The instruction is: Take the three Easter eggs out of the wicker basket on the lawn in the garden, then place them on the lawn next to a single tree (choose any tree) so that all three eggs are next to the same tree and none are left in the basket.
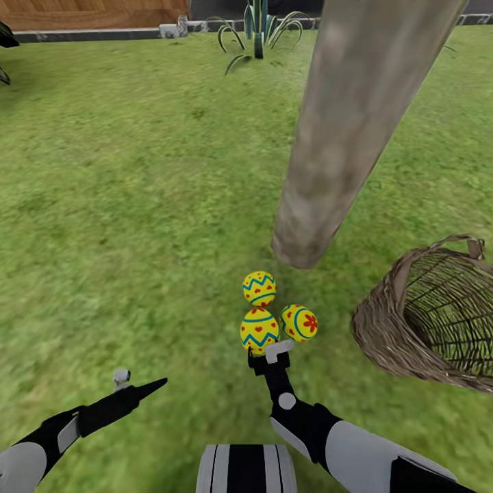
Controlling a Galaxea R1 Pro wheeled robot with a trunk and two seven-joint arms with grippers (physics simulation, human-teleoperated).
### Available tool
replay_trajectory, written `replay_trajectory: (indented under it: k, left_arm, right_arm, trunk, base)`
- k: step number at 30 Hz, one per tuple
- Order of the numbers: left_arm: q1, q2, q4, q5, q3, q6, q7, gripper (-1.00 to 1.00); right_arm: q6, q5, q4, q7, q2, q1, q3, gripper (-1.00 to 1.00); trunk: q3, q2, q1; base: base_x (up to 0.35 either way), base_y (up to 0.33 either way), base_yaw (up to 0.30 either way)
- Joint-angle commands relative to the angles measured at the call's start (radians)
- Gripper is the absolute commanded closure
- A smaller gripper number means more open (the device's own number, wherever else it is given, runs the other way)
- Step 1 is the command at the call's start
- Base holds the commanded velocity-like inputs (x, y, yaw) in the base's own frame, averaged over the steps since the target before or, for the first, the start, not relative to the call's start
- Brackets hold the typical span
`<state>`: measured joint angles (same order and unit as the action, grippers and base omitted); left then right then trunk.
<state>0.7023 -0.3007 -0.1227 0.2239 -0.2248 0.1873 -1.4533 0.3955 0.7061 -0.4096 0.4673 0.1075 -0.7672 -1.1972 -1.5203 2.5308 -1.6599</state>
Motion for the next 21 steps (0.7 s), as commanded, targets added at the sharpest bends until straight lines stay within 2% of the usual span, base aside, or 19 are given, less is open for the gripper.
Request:
replay_trajectory:
  k: [1,7,11,14,21]
  left_arm:
    - [0.0,0.0,0.0,-0.003,-0.004,0.011,-0.004,-1.0]
    - [0.0,-0.001,0.0,-0.003,-0.003,0.004,-0.008,-1.0]
    - [0.0,0.0,0.0,-0.003,-0.002,-0.051,-0.012,-1.0]
    - [0.0,0.0,0.0,-0.003,-0.002,-0.058,-0.012,-1.0]
    - [0.0,-0.001,0.0,-0.003,-0.004,-0.061,-0.012,-1.0]
  right_arm:
    - [0.005,0.009,0.0,0.005,0.0,-0.001,-0.009,1.0]
    - [0.005,0.009,0.0,0.005,0.0,-0.001,-0.009,1.0]
    - [0.005,0.009,0.0,0.005,0.0,-0.001,-0.009,1.0]
    - [0.005,0.009,0.0,0.005,0.0,-0.001,-0.01,1.0]
    - [0.005,0.009,0.0,0.005,0.0,-0.001,-0.01,1.0]
  trunk:
    - [-0.001,0.0,0.0]
    - [-0.001,0.0,0.0]
    - [-0.008,0.001,-0.001]
    - [-0.02,0.001,-0.002]
    - [-0.02,0.001,-0.002]
  base:
    - [0.025,0.022,0.0]
    - [0.005,0.004,0.0]
    - [0.0,0.0,0.0]
    - [0.0,0.0,0.0]
    - [0.0,0.0,0.0]
